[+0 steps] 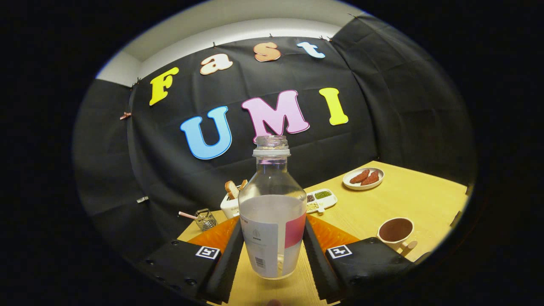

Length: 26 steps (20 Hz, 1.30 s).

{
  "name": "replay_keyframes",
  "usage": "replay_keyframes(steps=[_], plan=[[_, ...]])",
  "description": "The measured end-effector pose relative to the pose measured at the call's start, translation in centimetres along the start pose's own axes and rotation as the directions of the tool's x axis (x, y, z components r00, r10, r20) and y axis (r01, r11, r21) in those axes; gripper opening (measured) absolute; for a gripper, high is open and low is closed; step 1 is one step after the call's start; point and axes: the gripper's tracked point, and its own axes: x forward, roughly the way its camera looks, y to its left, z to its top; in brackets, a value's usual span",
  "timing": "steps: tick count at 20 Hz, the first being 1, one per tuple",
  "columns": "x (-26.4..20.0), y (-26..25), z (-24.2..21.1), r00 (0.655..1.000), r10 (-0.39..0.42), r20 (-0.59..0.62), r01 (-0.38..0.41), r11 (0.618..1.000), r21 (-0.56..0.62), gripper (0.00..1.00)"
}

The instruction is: Take the bottle from table, then pour the juice into the cup, finally place the bottle on the coaster

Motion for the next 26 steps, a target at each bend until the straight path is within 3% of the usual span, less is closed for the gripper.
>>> replay_keyframes(steps=[5, 7, 12, 21, 26], plan=[[0.4, -2.2, -1.5, 0.998, -0.032, -0.058, 0.039, 0.990, 0.134, 0.76], [0.7, -3.0, -2.3, 0.996, -0.042, -0.081, 0.061, 0.967, 0.248, 0.76], [0.8, -5.3, -4.1, 0.991, -0.073, -0.109, 0.121, 0.831, 0.543, 0.76], [0.8, -7.8, -5.7, 0.991, -0.064, -0.118, 0.133, 0.606, 0.784, 0.75], [1.2, -8.8, -5.8, 0.989, -0.076, -0.124, 0.145, 0.532, 0.834, 0.76]])
